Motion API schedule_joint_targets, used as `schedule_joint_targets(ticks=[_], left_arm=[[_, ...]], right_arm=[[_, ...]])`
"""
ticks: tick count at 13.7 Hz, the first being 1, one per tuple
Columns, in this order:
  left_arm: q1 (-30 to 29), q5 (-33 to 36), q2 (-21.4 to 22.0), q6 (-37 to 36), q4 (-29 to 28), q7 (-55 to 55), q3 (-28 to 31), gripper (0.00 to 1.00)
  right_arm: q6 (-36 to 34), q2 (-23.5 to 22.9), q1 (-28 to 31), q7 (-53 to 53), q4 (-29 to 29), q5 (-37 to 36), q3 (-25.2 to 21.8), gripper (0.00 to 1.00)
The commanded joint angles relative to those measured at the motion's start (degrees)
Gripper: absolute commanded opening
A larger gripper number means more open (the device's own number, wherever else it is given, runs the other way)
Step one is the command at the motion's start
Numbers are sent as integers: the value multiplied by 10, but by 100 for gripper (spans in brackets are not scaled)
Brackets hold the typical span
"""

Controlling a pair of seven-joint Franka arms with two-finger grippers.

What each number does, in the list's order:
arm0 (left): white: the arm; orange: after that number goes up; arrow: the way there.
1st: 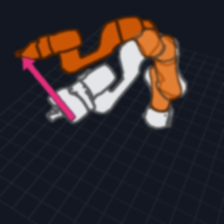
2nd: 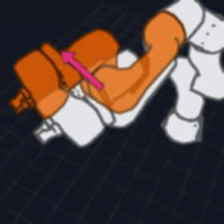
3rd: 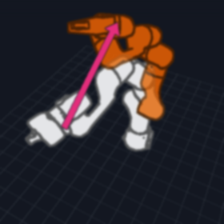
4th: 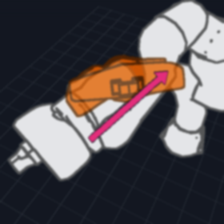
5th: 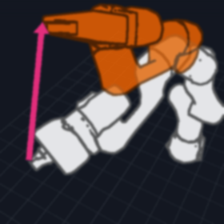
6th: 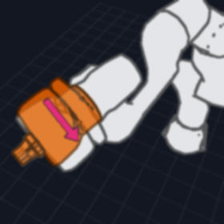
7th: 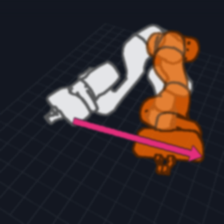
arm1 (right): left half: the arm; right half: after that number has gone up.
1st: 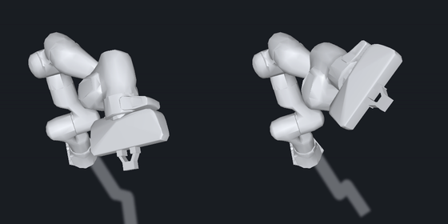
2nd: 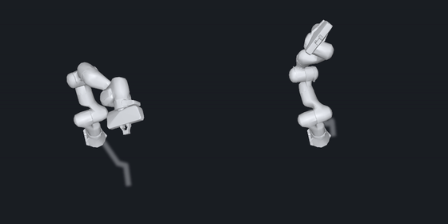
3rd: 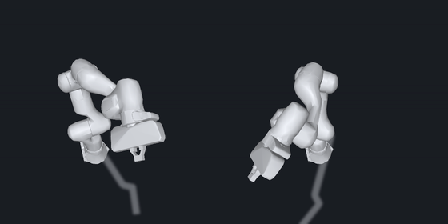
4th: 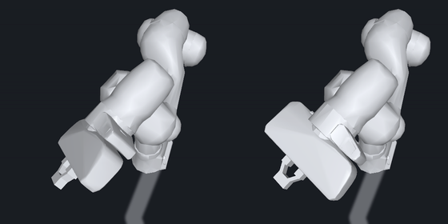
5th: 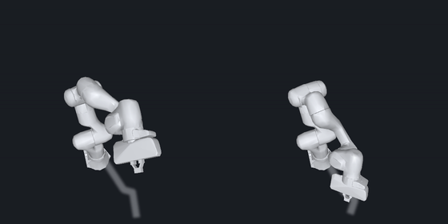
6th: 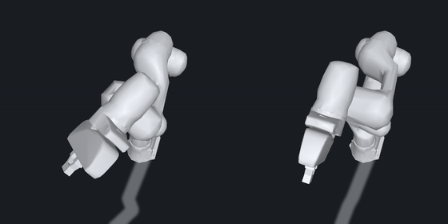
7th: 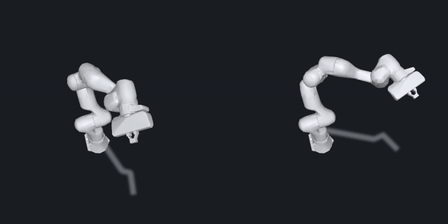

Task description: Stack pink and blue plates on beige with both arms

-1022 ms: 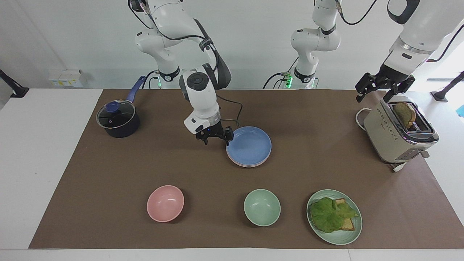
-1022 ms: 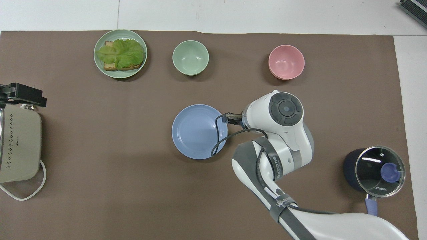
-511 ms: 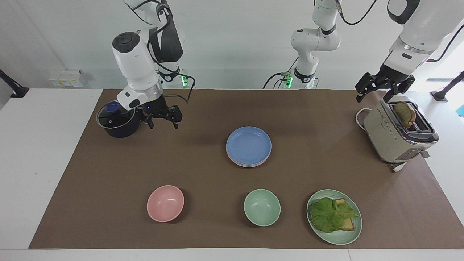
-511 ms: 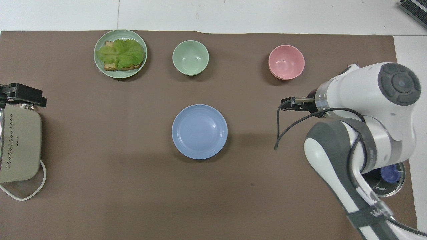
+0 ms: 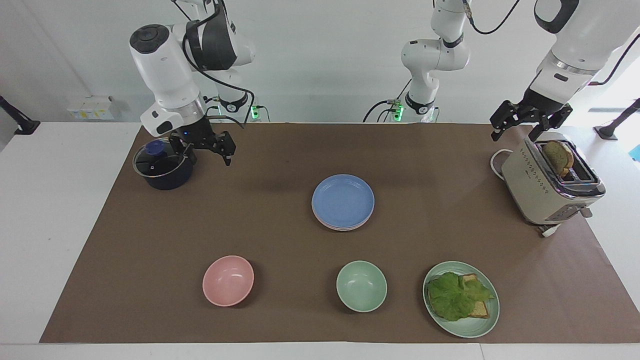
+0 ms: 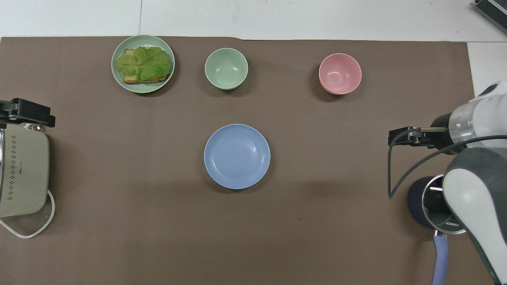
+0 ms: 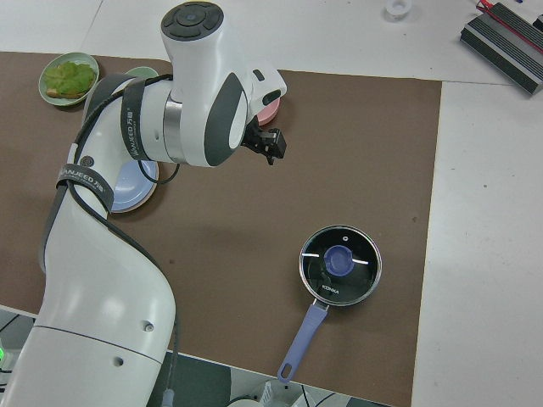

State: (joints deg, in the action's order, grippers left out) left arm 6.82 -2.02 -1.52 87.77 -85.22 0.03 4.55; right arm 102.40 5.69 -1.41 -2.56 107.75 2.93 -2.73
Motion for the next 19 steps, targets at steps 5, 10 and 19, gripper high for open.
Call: schedule_joint_targets(ticks=[5,10,19], left_arm=[[0,11,5,-4,-5,5,0,100],[0,11,5,-4,-5,5,0,100],[0,11,5,-4,-5,5,0,100]], right_arm=[[-85,4,27,21,-105,-12,2,100],[-195,-11,20,47,-213,-28,9,100],[-171,-2,18,49,-174,-41,15,100]])
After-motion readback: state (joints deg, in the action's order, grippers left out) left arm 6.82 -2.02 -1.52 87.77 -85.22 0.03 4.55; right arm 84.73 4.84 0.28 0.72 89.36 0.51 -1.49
